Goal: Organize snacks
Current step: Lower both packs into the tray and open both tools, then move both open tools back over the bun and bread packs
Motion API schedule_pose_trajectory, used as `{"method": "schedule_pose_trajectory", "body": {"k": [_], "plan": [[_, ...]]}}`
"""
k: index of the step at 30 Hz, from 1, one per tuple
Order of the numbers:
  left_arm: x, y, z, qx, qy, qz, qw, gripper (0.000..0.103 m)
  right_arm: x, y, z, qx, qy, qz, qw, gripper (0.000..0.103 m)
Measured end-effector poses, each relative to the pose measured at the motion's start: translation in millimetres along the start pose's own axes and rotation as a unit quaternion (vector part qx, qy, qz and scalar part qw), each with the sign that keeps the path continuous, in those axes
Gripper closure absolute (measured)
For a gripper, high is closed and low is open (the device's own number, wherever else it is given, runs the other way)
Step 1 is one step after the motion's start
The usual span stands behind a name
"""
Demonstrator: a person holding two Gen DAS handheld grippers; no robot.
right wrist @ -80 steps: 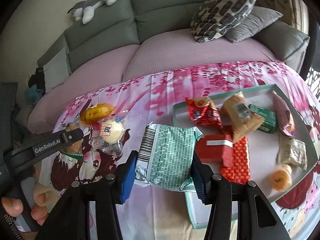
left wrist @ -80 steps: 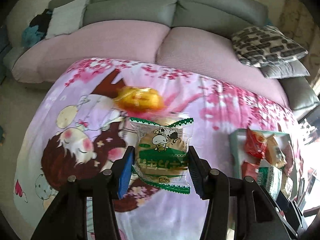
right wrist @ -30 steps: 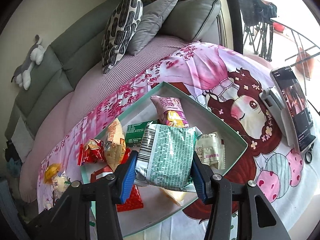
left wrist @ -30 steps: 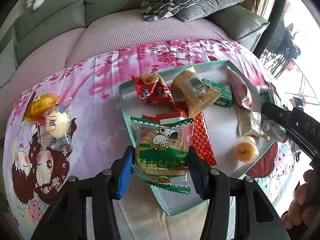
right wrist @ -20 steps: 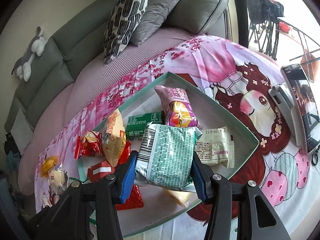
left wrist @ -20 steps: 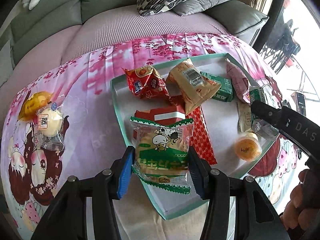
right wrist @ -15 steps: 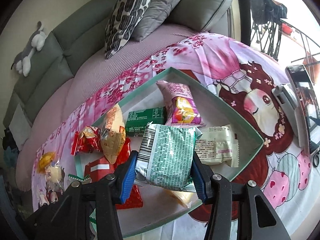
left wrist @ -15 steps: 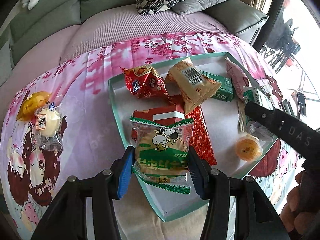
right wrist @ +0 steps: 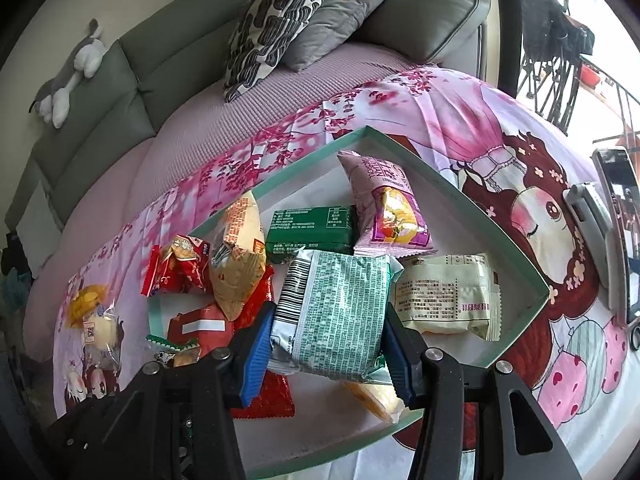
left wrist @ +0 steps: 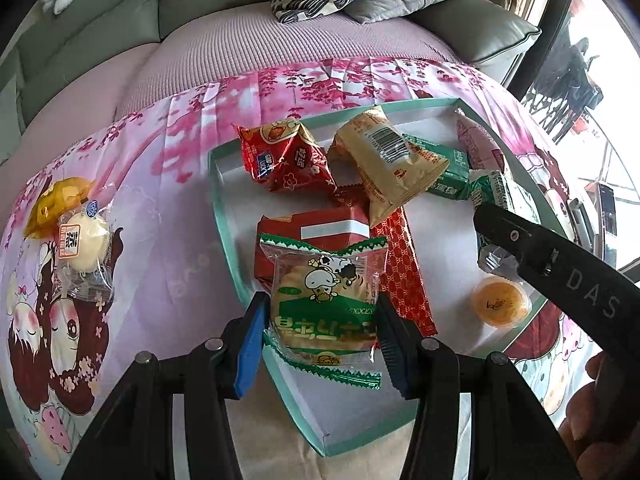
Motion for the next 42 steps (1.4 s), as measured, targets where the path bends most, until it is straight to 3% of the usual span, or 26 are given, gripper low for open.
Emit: {"method": "schedule_pose_trajectory", "body": {"k": [16, 26, 32, 42], "plan": [[1, 0, 7, 0.004, -0.012, -0.001, 0.9999, 0.048, -1, -7, 6, -0.008, -0.009, -0.021, 1.0, 0.048], [1, -1, 4, -0.004, -0.012, -0.008, 0.9999, 0.034, -1, -6, 6, -0.011, -0.011, -0.023, 1.0, 0.046], [2, -4, -1, -0.002, -0.004, -0.012, 0.9999, 0.034, -1, -4, 4, -0.011, -0.009, -0.02, 1.0, 0.046], [6, -42, -9, 0.026, 0.014, -0.075, 0.9967, 0.033, 0, -3, 3, -0.012, -0.011, -0.02, 1.0, 0.046]]}}
Point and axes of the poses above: each gripper's, at about its wrist camera, not at the fingertips, and z roughly the way its jaws point, y to its right, x to its top, the point moved 6 cm from there along z, roughly the way its jaws point, and after that the axes turned 5 degrees about -y, right-handed, at the moved point
